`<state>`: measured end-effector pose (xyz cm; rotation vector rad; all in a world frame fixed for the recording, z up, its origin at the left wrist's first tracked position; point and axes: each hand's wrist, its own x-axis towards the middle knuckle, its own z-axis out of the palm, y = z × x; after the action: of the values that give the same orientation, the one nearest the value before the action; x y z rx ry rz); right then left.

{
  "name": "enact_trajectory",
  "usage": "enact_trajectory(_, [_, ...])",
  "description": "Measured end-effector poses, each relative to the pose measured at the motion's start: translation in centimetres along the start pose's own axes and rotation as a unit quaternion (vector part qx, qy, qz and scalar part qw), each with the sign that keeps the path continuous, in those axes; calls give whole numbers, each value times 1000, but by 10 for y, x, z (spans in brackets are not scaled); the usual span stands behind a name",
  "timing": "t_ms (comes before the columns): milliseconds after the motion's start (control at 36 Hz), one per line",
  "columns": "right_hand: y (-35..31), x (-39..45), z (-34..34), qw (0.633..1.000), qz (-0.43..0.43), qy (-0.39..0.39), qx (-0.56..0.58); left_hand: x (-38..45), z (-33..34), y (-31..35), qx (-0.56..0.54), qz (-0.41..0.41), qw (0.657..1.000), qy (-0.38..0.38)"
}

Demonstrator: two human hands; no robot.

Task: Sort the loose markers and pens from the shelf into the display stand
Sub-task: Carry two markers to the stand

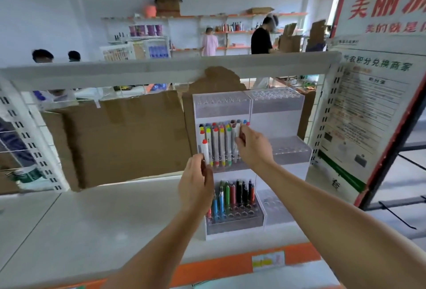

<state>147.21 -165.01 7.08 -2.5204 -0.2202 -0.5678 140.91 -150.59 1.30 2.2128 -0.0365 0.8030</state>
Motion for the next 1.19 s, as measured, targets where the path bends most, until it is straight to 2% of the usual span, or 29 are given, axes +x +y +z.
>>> enact_trajectory(222, [1,3,6,997,52,-20,-54,1,7,4,9,2,1000,-8])
enact_trajectory(472, [-1,-2,7,998,25,-4,-52,3,6,11,9,-1,1000,-1])
enact_trajectory(722, [-1,11,-7,994,12,-79,-69,2,9,13,16,-8,1000,-12])
enact_trajectory(889, [-5,13,-7,992,25,-94,-78,4,8,16,9,-5,1000,-4])
enact_trajectory(972, [-2,7,0,996,44,-65,-43,6,6,16,9,4,1000,-5])
enact_trajectory(1028, [0,-2,1,999,48,13,2,6,6,16,-1,20,1000,-5])
enact_trajectory(1083, [1,-12,0,994,17,102,43,7,7,18,-13,36,999,-5])
enact_trajectory(1111, [-1,-16,0,991,-8,114,69,7,9,19,-17,44,999,-3])
enact_trajectory(1195, [-11,-23,2,987,-72,44,139,7,14,24,-25,56,998,2])
